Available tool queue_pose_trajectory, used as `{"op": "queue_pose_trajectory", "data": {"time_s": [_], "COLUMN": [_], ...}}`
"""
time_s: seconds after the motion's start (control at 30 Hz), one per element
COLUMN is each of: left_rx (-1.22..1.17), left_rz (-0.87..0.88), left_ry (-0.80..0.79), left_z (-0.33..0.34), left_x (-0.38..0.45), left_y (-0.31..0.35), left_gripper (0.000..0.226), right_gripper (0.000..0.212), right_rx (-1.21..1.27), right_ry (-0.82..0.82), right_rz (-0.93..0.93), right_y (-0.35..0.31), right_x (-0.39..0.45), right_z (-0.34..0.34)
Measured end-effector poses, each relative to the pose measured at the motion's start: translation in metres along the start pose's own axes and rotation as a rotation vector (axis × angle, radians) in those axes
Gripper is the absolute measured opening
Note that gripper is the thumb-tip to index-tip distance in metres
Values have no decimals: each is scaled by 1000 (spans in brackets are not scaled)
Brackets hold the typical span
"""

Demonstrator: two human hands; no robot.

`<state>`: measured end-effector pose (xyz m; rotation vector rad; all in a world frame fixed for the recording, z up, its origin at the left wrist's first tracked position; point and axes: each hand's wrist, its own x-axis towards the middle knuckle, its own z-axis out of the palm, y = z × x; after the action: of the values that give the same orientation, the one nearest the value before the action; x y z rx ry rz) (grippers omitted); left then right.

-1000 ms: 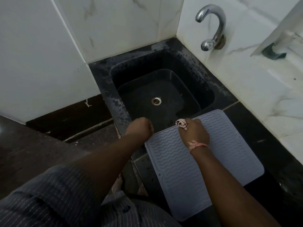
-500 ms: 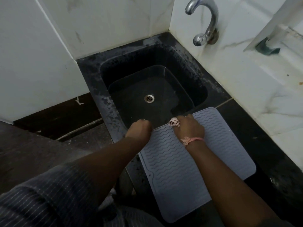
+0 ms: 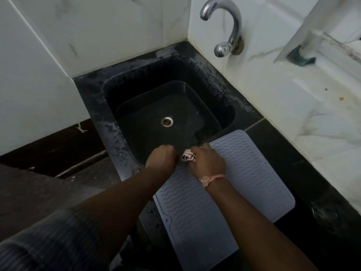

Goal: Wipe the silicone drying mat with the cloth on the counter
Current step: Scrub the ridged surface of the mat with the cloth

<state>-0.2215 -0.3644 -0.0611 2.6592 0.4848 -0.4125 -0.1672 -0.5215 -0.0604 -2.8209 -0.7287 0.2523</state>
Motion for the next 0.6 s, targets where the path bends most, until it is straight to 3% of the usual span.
{"op": "queue_pose_trajectory", "data": {"time_s": [0.3,0.47,0.6], "left_rx": [-23,-5,101], "left_rz": [-54,88,143], "left_ry": [-64,15,27], "left_z": [-5,5,11], "left_x": [11,15,18], "left_y": [7,43,42], "left_gripper": [12,17,18], "right_gripper": [26,19,24], "right_rx": [14,78,26], "right_ry": [77,64,69], "right_rz": [262,83,123], "right_y": [45,21,38], "right_x": [26,3,16], "right_z": [-20,-3,-7]}}
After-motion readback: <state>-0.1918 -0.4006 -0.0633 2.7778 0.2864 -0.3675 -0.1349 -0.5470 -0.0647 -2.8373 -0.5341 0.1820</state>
